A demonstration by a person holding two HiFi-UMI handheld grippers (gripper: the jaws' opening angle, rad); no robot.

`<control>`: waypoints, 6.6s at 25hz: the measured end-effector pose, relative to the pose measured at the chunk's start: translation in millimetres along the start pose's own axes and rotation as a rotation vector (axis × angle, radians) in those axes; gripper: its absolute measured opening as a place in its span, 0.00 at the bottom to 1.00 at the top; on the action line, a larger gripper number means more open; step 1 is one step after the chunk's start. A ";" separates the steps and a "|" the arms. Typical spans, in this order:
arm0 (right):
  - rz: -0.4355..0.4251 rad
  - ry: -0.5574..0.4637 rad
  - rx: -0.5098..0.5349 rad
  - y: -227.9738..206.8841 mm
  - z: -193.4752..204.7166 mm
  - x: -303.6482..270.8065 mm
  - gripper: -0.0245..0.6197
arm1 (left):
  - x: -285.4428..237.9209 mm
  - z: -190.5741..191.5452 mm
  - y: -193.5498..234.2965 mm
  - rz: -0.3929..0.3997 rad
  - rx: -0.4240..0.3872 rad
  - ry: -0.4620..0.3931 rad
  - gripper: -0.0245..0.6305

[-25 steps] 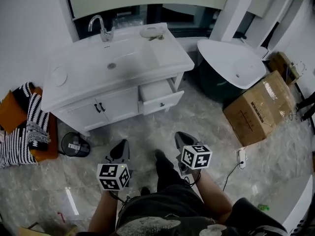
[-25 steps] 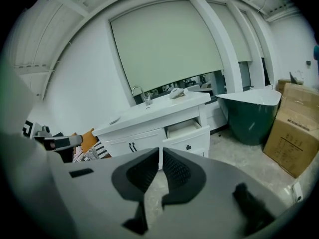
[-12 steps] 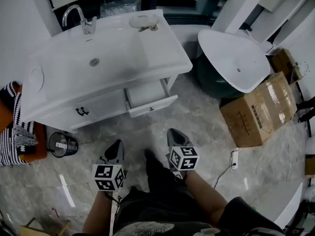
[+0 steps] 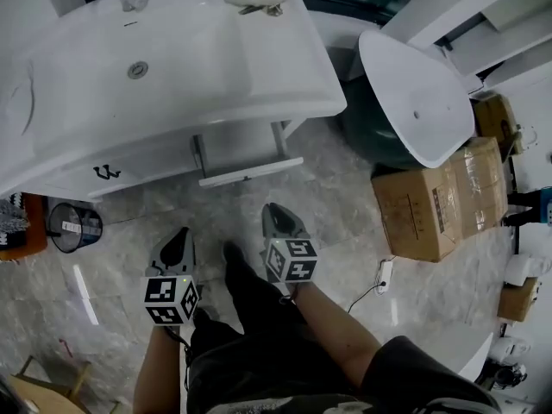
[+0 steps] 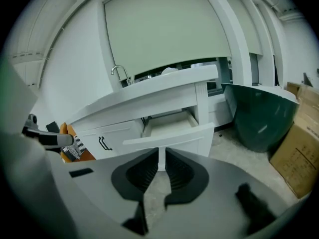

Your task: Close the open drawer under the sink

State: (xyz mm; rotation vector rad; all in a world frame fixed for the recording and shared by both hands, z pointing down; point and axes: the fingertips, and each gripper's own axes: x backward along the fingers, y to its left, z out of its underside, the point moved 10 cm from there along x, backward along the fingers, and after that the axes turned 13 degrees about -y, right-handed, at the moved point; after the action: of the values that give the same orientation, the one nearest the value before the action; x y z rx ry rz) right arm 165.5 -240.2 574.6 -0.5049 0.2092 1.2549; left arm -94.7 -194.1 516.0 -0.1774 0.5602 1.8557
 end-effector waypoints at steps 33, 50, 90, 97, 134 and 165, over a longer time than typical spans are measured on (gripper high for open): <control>-0.005 0.128 0.146 -20.7 90.8 -157.6 0.34 | -71.8 71.1 39.0 -0.159 0.084 0.061 0.06; 0.007 0.087 0.154 -20.8 83.1 -178.5 0.27 | -84.1 79.7 42.1 -0.160 0.087 0.072 0.06; -0.009 0.042 0.186 -19.7 37.5 -270.0 0.27 | -111.9 50.7 53.9 -0.181 0.090 0.024 0.06; 0.007 0.036 0.170 -18.2 37.0 -261.5 0.27 | -102.8 44.8 54.5 -0.180 0.082 0.017 0.06; 0.182 -0.238 0.043 158.9 -21.9 99.2 0.12 | 157.9 -42.0 58.8 0.171 -0.057 -0.119 0.06; 0.026 -0.275 0.037 182.7 23.3 334.1 0.10 | 306.8 10.9 -84.7 0.249 -0.129 -0.177 0.06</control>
State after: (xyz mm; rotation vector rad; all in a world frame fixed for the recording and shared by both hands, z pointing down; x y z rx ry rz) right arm 93.8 96.0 409.0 -0.2940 0.0072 1.3283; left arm -124.1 93.4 382.4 -0.0286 0.3522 2.1265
